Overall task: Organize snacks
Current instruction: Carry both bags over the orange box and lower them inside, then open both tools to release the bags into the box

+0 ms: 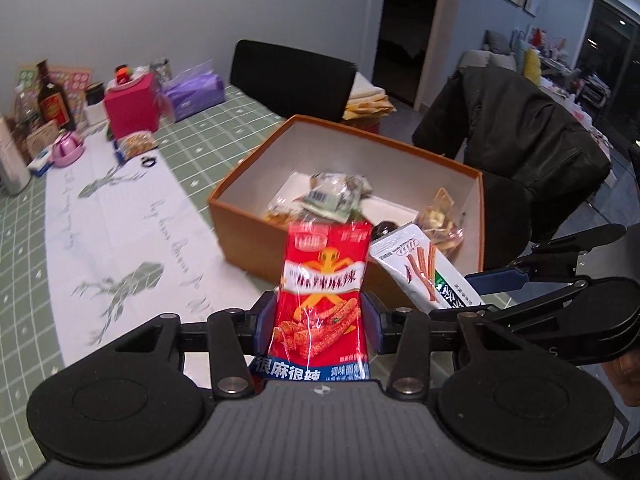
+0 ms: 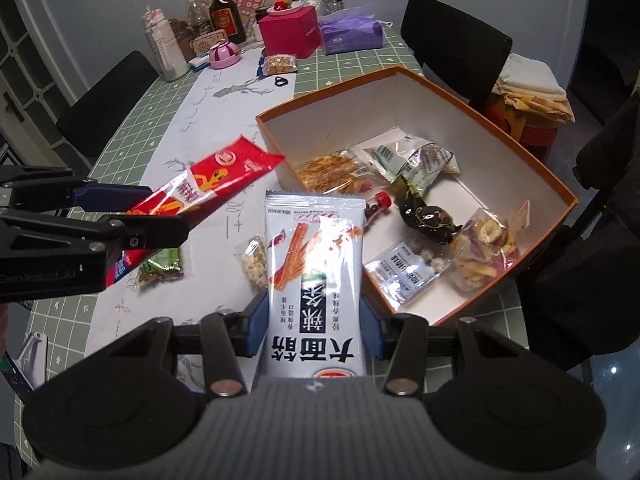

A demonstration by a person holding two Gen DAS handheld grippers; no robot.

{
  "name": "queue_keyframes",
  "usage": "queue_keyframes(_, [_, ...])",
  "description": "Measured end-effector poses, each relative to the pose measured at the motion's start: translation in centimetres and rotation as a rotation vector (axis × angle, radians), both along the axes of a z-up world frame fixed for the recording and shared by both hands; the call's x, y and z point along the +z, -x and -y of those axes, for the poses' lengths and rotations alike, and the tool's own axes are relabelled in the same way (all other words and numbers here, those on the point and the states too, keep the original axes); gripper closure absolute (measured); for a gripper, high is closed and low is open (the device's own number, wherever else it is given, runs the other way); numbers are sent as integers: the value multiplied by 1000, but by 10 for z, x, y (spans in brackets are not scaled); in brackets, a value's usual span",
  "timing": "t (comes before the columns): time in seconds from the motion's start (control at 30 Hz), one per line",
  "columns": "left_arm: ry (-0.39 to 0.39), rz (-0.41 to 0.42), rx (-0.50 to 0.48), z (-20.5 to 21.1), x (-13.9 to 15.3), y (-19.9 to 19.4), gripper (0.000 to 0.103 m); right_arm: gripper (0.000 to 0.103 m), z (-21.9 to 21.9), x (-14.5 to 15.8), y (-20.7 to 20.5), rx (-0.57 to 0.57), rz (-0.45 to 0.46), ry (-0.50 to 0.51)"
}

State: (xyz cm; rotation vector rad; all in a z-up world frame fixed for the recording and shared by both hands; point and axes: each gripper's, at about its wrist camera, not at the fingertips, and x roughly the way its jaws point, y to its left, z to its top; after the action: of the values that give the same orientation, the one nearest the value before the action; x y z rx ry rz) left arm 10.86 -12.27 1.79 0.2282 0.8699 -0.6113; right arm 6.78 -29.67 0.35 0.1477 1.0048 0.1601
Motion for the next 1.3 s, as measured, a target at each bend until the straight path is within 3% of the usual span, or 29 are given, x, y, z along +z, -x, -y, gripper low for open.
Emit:
queue_keyframes(0.4, [7,14,-112,63,0,-43,54,56,38,0,-38,-82,19,-16])
queue_keyframes(0.7, [-52,4,-134,87,-17,-78,54,56,56,-8,-80,-103,7,-8])
queue_keyframes(1.03, [-87,-78,-65,94,-44,-130,54,56,72,-39,-126,-125,-103,45])
queue_keyframes(1.3, [-204,-86,-64,112,-65,-158,54,56,92,-62,-151,-179,-184,6])
